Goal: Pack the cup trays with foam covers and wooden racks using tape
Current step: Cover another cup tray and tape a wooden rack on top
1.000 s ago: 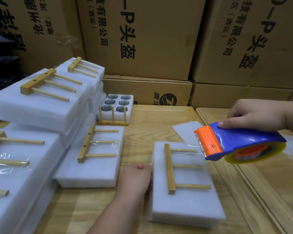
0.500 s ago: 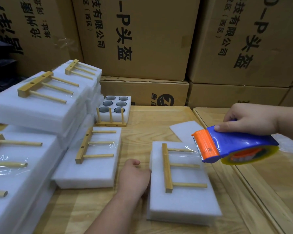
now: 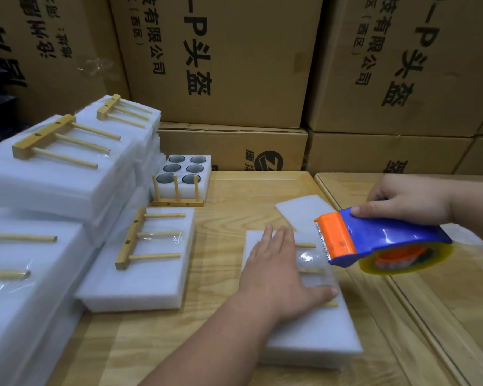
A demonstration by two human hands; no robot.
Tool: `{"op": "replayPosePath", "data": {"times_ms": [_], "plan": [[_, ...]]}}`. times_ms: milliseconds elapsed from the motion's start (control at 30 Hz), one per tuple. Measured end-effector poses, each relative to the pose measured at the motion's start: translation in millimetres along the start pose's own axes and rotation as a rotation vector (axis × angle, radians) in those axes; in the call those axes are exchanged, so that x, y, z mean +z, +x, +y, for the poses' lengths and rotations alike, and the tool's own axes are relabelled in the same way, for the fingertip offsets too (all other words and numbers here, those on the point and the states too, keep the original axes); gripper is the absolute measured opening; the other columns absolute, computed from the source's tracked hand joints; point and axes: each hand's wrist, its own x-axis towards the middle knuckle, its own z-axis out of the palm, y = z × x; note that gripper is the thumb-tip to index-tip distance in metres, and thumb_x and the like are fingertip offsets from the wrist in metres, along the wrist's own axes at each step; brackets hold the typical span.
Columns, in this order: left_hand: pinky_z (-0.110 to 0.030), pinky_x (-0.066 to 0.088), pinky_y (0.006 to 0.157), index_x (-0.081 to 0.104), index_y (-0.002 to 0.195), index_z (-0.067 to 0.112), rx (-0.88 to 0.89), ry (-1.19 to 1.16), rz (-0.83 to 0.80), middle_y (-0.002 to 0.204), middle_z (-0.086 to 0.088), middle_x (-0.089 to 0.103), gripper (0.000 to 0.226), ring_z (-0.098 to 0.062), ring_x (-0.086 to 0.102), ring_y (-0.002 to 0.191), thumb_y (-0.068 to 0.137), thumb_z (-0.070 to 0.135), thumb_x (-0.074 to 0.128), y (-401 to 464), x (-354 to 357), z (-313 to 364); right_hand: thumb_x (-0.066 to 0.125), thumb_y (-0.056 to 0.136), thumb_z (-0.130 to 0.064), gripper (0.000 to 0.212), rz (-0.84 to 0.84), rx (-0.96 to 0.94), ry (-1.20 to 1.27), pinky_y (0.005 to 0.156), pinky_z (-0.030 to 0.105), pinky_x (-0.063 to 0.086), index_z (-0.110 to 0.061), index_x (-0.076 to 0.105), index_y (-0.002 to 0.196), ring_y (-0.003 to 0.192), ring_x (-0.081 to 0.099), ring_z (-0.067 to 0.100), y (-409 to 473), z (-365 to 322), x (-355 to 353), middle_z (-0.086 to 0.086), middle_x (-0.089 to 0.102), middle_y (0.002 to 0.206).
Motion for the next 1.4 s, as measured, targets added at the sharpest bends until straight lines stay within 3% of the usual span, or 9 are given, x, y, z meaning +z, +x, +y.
{"op": "replayPosePath", "data": {"times_ms": [67, 167, 467, 633, 800, 1000, 1100, 1233, 1400], "plan": [[-0.038, 0.0, 0.126, -0.006, 0.161, 0.016, 0.0, 0.107, -0.003, 0.17, 0.007, -0.006, 0.123, -0.013, -0.024, 0.152, 0.077, 0.084, 0.051, 2.3, 4.4, -1.0, 0.048, 0.067, -0.079, 0.057, -0.009, -0.016, 0.002, 0.053, 0.021, 0.042, -0.027, 0.07, 0.056, 0.048, 0.06, 0.005, 2.0, 6.2, 5.3, -0.004, 0.067, 0.056], [-0.04, 0.0, 0.126, -0.007, 0.161, 0.017, 0.002, 0.188, -0.029, 0.17, 0.005, -0.008, 0.118, -0.015, -0.023, 0.152, 0.079, 0.086, 0.043, 4.6, 7.2, -2.1, 0.05, 0.069, -0.078, 0.063, -0.014, -0.006, 0.032, 0.057, 0.026, 0.045, -0.018, 0.069, 0.064, 0.051, 0.062, 0.008, 5.2, 15.4, 13.3, -0.001, 0.068, 0.059], [-0.042, 0.0, 0.126, 0.0, 0.161, 0.027, 0.008, 0.22, -0.02, 0.17, 0.007, -0.003, 0.107, -0.014, -0.021, 0.153, 0.08, 0.086, 0.04, 6.2, 11.9, -3.8, 0.052, 0.074, -0.077, 0.058, 0.022, -0.008, 0.168, 0.058, 0.029, 0.046, -0.024, 0.072, 0.062, 0.054, 0.064, 0.011, -0.6, 40.5, 31.1, 0.001, 0.07, 0.062], [-0.043, -0.001, 0.126, -0.004, 0.158, 0.043, 0.019, 0.213, -0.032, 0.17, 0.006, 0.001, 0.098, -0.015, -0.021, 0.153, 0.081, 0.084, 0.04, 5.6, 12.7, -4.0, 0.044, 0.078, -0.08, 0.053, 0.084, 0.003, 0.085, 0.049, 0.018, 0.042, -0.035, 0.069, 0.062, 0.05, 0.06, 0.005, -4.7, 58.2, 38.2, -0.005, 0.067, 0.058], [-0.046, -0.002, 0.125, -0.006, 0.155, 0.051, 0.027, 0.253, -0.066, 0.17, 0.003, -0.001, 0.091, -0.019, -0.023, 0.153, 0.081, 0.085, 0.034, 4.8, 12.6, -4.0, 0.051, 0.077, -0.075, 0.058, 0.107, 0.017, 0.167, 0.063, 0.031, 0.048, -0.022, 0.07, 0.063, 0.053, 0.064, 0.015, -17.4, 91.7, 34.8, 0.005, 0.068, 0.06], [-0.05, -0.006, 0.124, -0.015, 0.143, 0.069, 0.062, 0.246, -0.119, 0.17, -0.001, -0.007, 0.076, -0.025, -0.03, 0.15, 0.081, 0.088, 0.024, 2.3, 9.6, -2.1, 0.052, 0.079, -0.072, 0.062, 0.124, 0.054, 0.196, 0.052, 0.024, 0.046, -0.014, 0.068, 0.067, 0.055, 0.067, 0.018, -23.3, 110.7, 34.1, 0.008, 0.071, 0.065], [-0.052, -0.01, 0.123, -0.015, 0.137, 0.075, 0.079, 0.234, -0.158, 0.169, -0.001, -0.014, 0.07, -0.027, -0.036, 0.147, 0.079, 0.09, 0.021, 0.6, 6.4, -1.9, 0.053, 0.081, -0.071, 0.064, 0.093, 0.064, 0.227, 0.061, 0.031, 0.051, -0.01, 0.073, 0.08, 0.065, 0.072, 0.024, -21.9, 112.6, 30.7, 0.011, 0.074, 0.074], [-0.054, -0.012, 0.121, -0.011, 0.14, 0.073, 0.085, 0.25, -0.184, 0.167, 0.003, -0.02, 0.065, -0.028, -0.038, 0.146, 0.084, 0.087, 0.018, 0.3, 4.3, -0.4, 0.051, 0.073, -0.091, 0.083, 0.091, 0.061, 0.194, 0.062, 0.033, 0.051, -0.011, 0.074, 0.083, 0.068, 0.072, 0.027, -23.8, 116.0, 30.0, 0.011, 0.074, 0.075], [-0.054, -0.013, 0.12, 0.002, 0.149, 0.064, 0.06, 0.289, -0.214, 0.168, 0.006, -0.016, 0.054, -0.03, -0.036, 0.147, 0.096, 0.073, 0.009, 3.1, 4.5, 3.9, 0.039, 0.061, -0.104, 0.086, 0.055, 0.053, 0.063, 0.063, 0.03, 0.053, -0.028, 0.075, 0.08, 0.064, 0.07, 0.014, -25.9, 114.8, 39.1, 0.0, 0.074, 0.073]]}}
